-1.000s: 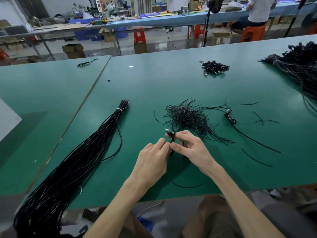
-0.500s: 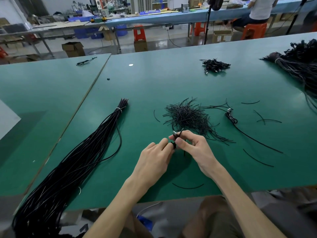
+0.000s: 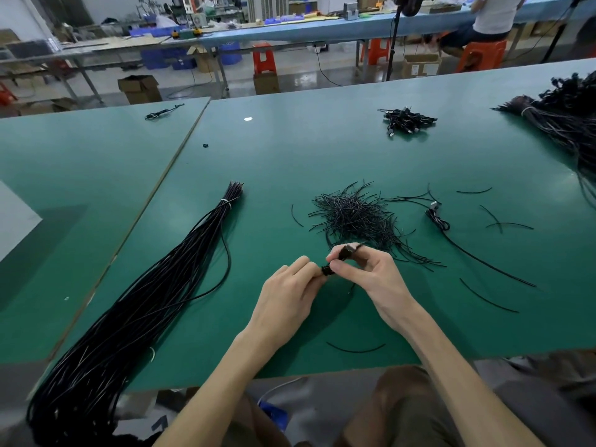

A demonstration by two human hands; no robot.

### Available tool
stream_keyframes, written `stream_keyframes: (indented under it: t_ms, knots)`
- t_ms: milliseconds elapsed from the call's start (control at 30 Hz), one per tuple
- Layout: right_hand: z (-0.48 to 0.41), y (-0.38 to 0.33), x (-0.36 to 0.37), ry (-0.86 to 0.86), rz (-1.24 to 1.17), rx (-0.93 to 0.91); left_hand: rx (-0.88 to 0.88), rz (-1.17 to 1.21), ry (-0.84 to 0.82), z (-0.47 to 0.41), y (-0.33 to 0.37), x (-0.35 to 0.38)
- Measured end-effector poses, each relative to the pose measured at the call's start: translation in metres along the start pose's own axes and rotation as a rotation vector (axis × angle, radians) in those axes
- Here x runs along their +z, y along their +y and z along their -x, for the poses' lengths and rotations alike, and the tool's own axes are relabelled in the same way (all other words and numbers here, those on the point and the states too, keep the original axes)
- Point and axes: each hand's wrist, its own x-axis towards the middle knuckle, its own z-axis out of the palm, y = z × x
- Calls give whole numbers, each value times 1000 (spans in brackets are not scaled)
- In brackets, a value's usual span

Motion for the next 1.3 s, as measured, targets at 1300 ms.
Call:
stream_keyframes:
  t_ms: [1300]
  knots:
    - [4,-7,7,-103,10,118,-28,243,279,2,-1,-4]
